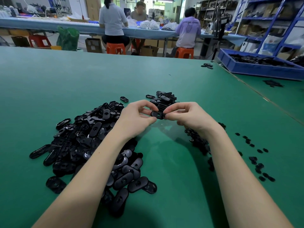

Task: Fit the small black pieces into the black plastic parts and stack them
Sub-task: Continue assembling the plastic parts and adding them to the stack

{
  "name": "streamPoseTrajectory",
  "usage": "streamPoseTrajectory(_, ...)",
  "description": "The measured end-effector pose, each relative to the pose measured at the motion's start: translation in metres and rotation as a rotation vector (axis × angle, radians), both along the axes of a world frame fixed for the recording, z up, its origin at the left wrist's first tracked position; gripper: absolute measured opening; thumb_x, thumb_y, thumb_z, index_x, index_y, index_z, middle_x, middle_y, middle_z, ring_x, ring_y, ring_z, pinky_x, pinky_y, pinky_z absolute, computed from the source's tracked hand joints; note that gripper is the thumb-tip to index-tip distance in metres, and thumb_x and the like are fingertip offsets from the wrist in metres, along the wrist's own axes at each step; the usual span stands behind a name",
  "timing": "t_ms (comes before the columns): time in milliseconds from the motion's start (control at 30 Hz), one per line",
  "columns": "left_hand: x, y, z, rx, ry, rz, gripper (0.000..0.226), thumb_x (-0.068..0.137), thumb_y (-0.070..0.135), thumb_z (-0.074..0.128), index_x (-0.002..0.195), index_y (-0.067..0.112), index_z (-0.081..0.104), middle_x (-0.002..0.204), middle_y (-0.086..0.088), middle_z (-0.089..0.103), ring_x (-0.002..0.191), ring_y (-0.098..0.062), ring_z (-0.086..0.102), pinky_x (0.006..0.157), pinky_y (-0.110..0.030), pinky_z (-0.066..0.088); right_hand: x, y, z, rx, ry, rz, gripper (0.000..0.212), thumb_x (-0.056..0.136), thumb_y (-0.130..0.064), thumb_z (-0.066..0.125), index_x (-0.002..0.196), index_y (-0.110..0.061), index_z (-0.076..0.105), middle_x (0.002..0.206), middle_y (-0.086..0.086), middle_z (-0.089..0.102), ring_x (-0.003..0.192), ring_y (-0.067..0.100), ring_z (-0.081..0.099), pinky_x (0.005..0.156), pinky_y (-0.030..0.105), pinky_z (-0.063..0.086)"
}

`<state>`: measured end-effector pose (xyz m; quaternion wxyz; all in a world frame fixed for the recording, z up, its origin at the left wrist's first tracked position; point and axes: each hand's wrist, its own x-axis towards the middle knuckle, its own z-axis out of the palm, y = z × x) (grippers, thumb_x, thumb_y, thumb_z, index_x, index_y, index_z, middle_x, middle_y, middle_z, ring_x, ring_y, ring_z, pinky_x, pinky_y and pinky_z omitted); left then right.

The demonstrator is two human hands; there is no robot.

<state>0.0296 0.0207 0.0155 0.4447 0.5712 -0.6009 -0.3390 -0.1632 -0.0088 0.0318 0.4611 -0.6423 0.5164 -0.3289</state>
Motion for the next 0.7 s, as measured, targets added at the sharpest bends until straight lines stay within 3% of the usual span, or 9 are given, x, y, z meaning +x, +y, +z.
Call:
streamPoseTrajectory(167, 0.000, 0.001, 0.001, -0.028, 0.003, -0.012, 0.025, 0.080, 0.004, 0.074, 0.091, 0.026, 0.074, 0.084, 0.001, 0.073, 0.068, -0.010, 0.066, 0.072, -0.019, 0.052, 0.007, 0.000, 0.001, -0.026, 0.022, -0.016, 0.013, 0.085, -0.018, 0.080, 0.079, -0.029, 0.078, 0.071, -0.006, 0.066, 0.047, 0.004, 0.038, 0.042, 0.012, 0.029)
streamPoseTrajectory(400, 0.000, 0.001, 0.001, -0.037, -0.022, -0.025, 0.024, 0.082, 0.003, 0.074, 0.094, 0.025, 0.074, 0.086, -0.001, 0.071, 0.064, -0.008, 0.062, 0.066, -0.015, 0.047, 0.014, -0.001, -0.002, -0.046, 0.032, -0.054, 0.014, 0.079, -0.021, 0.087, 0.088, -0.022, 0.076, 0.075, 0.000, 0.064, 0.040, -0.001, 0.041, 0.040, 0.008, 0.030)
streamPoseTrajectory(600, 0.001, 0.001, 0.002, -0.035, -0.047, -0.021, 0.025, 0.083, 0.004, 0.072, 0.097, 0.025, 0.072, 0.085, 0.001, 0.072, 0.064, -0.007, 0.062, 0.065, -0.013, 0.045, 0.018, -0.002, -0.001, -0.062, 0.039, -0.075, 0.013, 0.077, -0.020, 0.088, 0.083, -0.022, 0.076, 0.053, -0.013, 0.054, 0.039, -0.001, 0.041, 0.039, 0.009, 0.028)
streamPoseTrajectory(700, 0.000, 0.001, 0.002, -0.036, -0.047, -0.018, 0.024, 0.083, 0.004, 0.072, 0.096, 0.024, 0.072, 0.088, -0.002, 0.073, 0.066, -0.008, 0.063, 0.068, -0.015, 0.047, 0.018, -0.002, -0.001, -0.044, 0.046, -0.077, 0.012, 0.078, -0.018, 0.087, 0.080, -0.022, 0.076, 0.060, -0.007, 0.057, 0.039, 0.000, 0.039, 0.039, 0.010, 0.028)
